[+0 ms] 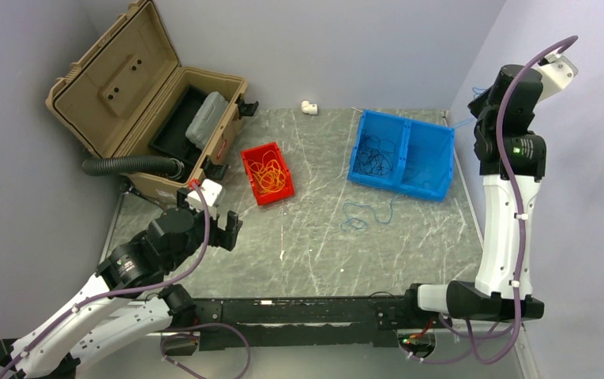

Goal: Untangle the cables
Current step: Pick up the cable at the center of the board, then place the cable in the bin.

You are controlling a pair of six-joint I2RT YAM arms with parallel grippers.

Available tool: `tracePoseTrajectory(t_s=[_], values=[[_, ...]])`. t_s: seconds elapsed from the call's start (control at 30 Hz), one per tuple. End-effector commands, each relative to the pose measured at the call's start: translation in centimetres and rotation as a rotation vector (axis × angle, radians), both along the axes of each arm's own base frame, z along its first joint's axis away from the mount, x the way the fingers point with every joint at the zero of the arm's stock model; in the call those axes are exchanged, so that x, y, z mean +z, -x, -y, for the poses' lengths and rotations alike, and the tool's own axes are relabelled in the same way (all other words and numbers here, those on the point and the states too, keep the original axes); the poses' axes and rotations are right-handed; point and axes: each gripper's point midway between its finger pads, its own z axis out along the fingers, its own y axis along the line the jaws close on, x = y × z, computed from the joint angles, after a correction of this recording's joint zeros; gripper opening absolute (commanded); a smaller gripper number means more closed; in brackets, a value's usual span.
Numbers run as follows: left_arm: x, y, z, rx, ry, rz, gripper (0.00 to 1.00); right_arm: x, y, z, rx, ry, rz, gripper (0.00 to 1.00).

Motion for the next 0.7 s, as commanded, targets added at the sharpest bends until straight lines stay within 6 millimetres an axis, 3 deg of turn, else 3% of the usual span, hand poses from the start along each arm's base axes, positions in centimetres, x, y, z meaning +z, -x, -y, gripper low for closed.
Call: tracePoseTrajectory(t_s=[0.0,0.17,0.37,0.67], values=[[0.5,-0.3,0.5,-0.013,0.016,0.022,0.99,1.2,0.0,1.9,-0.079,0.023,0.009,0.0],[0.4,-0.3,0.6,-0.012,0.014,0.018,0.99,-0.4,-1.9,2.6,-0.061,-0.015,-0.018,0.0],[0.1,-0.4,0.7,-0.013,0.001,0.008,1.0,-3.8,-4.3,2.1,-0.012,-0.071,-0.052,0.0],[-0.2,-0.5,0.9,-0.022,-0.012,0.0,0.99,-12.6,-7.1,2.2,-0.01,-0.154,-0.189,0.0]])
